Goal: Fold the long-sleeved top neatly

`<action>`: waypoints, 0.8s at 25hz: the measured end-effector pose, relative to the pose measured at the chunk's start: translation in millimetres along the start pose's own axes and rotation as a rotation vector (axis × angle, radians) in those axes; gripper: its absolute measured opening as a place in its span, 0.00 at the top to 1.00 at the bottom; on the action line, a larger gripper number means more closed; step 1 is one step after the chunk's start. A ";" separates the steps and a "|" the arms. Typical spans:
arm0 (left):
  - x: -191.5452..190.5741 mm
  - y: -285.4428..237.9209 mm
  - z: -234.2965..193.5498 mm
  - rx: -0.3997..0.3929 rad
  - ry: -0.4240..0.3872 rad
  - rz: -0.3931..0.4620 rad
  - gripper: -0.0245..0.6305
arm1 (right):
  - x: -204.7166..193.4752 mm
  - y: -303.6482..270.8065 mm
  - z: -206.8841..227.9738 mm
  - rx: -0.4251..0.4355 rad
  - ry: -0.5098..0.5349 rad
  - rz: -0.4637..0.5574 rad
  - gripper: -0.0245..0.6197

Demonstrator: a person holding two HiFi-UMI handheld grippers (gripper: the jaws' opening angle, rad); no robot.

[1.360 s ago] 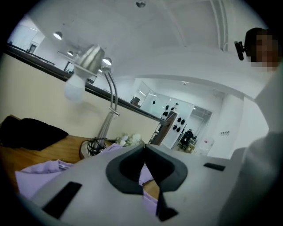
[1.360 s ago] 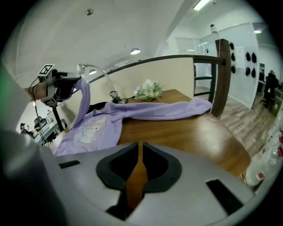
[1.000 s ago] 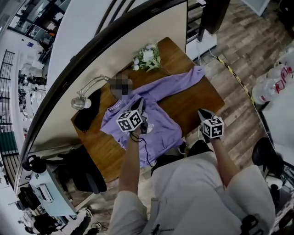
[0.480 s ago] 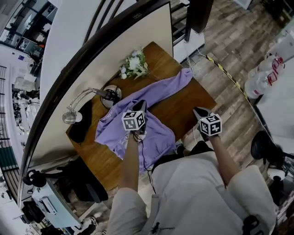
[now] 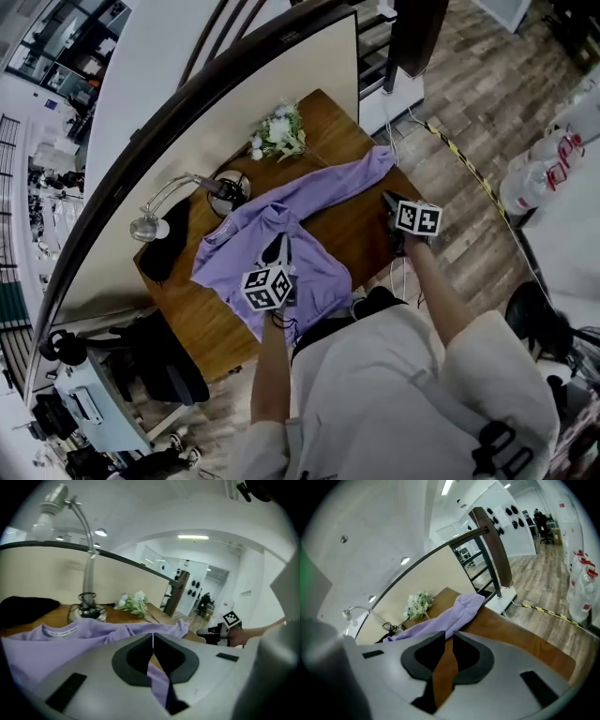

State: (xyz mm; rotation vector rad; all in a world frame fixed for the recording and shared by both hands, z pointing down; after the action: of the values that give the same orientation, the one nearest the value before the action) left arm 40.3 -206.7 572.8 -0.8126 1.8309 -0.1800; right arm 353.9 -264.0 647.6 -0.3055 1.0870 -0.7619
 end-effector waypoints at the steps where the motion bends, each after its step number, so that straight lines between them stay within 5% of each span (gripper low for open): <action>1: -2.3 12.5 -8.4 0.043 0.029 0.020 0.92 | 4.2 -5.7 4.1 -0.012 -0.019 0.006 0.87; 6: -17.2 62.0 -39.8 0.184 0.104 0.063 0.93 | 17.1 -36.8 24.0 -0.064 -0.080 -0.020 0.81; 12: -34.8 115.4 -52.4 0.262 0.195 0.151 0.93 | 29.2 -69.2 37.4 -0.164 -0.180 -0.064 0.59; 16: -39.6 143.7 -66.8 0.304 0.231 0.201 0.93 | 27.1 -71.3 48.9 -0.305 -0.227 -0.015 0.82; 18: -40.0 156.1 -71.8 0.319 0.248 0.238 0.93 | 32.6 -71.5 45.5 -0.275 -0.212 0.037 0.93; 20: -41.0 167.2 -79.2 0.339 0.253 0.255 0.93 | 41.0 -70.7 40.6 -0.214 -0.195 0.094 0.93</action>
State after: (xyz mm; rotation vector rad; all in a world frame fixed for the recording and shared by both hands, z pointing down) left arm -95.2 -75.3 556.8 -0.3265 2.0479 -0.4309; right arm 371.0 -348.0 678.7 -0.4970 0.9910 -0.5211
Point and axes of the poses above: the fingertips, and each gripper's own axes: y backward along the fingers, z to its right, x out of its top, the point moved 2 cm from there along y, backward along the fingers, and after that the axes turned 8 degrees about y, right-handed, at the moved point
